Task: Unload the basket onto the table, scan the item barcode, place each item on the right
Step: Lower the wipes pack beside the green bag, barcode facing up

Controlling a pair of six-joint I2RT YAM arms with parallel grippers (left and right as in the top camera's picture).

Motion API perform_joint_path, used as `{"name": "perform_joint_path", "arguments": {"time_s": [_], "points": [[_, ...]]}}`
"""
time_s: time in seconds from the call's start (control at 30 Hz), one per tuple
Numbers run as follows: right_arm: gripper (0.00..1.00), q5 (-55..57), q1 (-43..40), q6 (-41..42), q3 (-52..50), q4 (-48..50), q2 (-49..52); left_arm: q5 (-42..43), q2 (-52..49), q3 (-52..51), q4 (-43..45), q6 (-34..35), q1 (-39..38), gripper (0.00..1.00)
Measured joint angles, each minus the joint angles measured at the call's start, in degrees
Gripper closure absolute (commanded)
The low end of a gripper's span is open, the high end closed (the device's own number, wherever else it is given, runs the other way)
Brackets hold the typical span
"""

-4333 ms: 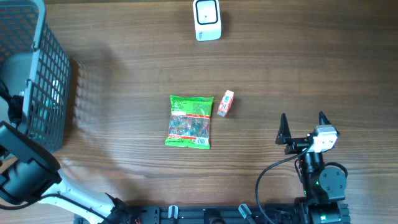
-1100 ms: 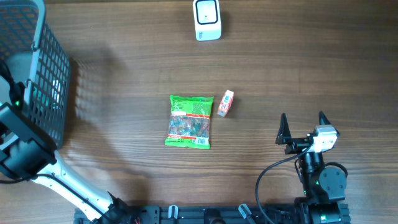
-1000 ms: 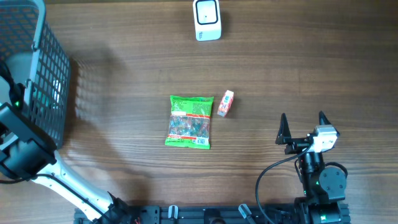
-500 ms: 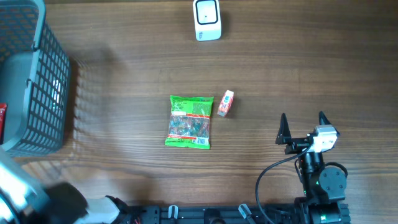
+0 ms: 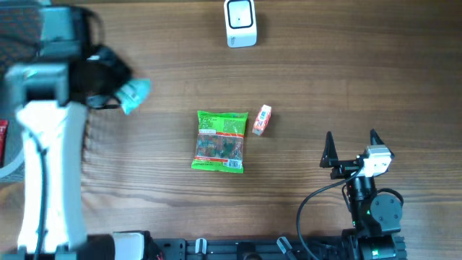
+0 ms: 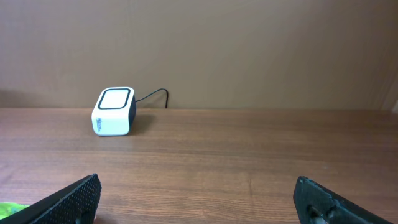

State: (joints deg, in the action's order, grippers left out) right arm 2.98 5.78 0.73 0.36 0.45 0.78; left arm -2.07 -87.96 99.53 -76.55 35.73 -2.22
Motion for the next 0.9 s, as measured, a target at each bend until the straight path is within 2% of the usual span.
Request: {"name": "perform_joint_path", "arguments": {"time_s": [0.07, 0.2, 0.3, 0.47, 0.5, 0.53, 0.57, 0.77, 0.9], "points": [[0.0, 0.0, 0.0, 0.0, 0.0, 0.0, 0.0, -1.4, -2.8, -4.3, 0.5, -1.8, -3.5, 0.63], [0.0, 0.0, 0.0, 0.0, 0.0, 0.0, 0.0, -3.1, -11.7, -15.8, 7.5, -4.5, -9.6, 0.65], [0.0, 0.0, 0.0, 0.0, 0.0, 0.0, 0.0, -3.8, -15.9, -22.5, 13.2, -5.5, -11.3, 0.61], [0.0, 0.0, 0.0, 0.0, 0.0, 0.0, 0.0, -4.1, -17.7, -23.9, 14.4, -8.1, -11.3, 0.56], [0.0, 0.0, 0.0, 0.0, 0.0, 0.0, 0.0, -4.1, -17.6, -23.0, 13.2, -8.5, -10.8, 0.65], [0.0, 0.0, 0.0, 0.0, 0.0, 0.0, 0.0, -4.1, -17.3, -21.8, 12.3, -8.7, -10.3, 0.92], [0.0, 0.0, 0.0, 0.0, 0.0, 0.0, 0.0, -4.1, -16.9, -20.9, 12.1, -8.6, -10.0, 0.96], [0.0, 0.0, 0.0, 0.0, 0.0, 0.0, 0.0, -4.1, -13.0, -19.3, 11.9, -7.4, -8.9, 0.96], [0.0, 0.0, 0.0, 0.0, 0.0, 0.0, 0.0, -4.1, -12.9, -24.3, 16.3, -5.5, -8.9, 0.96]]}}
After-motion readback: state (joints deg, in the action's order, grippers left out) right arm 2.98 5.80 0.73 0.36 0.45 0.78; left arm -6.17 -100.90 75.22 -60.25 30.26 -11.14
